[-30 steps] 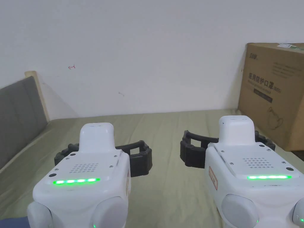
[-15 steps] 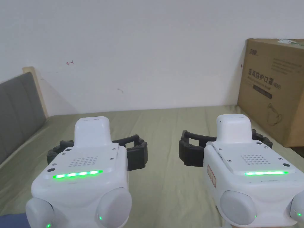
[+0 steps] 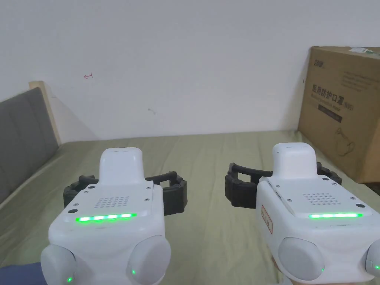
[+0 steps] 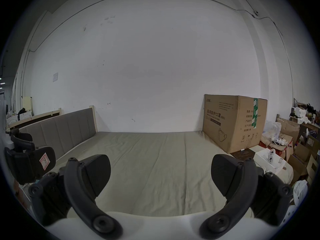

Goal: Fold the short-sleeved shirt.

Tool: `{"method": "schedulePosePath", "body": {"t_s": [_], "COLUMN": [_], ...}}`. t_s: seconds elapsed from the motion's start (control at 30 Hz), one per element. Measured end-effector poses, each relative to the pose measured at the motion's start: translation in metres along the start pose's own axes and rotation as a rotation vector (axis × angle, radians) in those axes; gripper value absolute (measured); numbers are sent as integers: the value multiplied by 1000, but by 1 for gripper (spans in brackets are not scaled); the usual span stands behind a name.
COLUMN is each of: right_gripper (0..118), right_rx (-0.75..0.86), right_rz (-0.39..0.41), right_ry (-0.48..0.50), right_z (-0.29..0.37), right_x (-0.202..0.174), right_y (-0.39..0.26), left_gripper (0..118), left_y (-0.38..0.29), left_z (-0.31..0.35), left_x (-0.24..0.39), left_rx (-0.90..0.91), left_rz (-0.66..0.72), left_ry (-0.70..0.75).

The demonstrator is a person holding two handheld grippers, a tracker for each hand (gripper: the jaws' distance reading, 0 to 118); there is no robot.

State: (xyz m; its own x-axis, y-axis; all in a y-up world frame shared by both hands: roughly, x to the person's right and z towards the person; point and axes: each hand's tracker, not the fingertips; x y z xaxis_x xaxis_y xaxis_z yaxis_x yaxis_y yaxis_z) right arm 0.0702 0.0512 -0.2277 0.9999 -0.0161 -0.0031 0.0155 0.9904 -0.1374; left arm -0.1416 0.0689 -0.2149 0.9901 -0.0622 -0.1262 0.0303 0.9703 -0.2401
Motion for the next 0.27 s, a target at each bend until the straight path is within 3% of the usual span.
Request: {"method": "schedulePosePath", "body": {"t_s": [0.27], "right_gripper": [115], "right_rx": [-3], "right_rz": [-2], "right_ry": [-1], "right_z": [-1], "right_x": [0], "right_y": [-1], "left_gripper": [118], "left_y": [-3], "left_z": [1], "left_x": [-1], "left_rx": [37], "left_rz": [5], "left_ry": [-4]}}
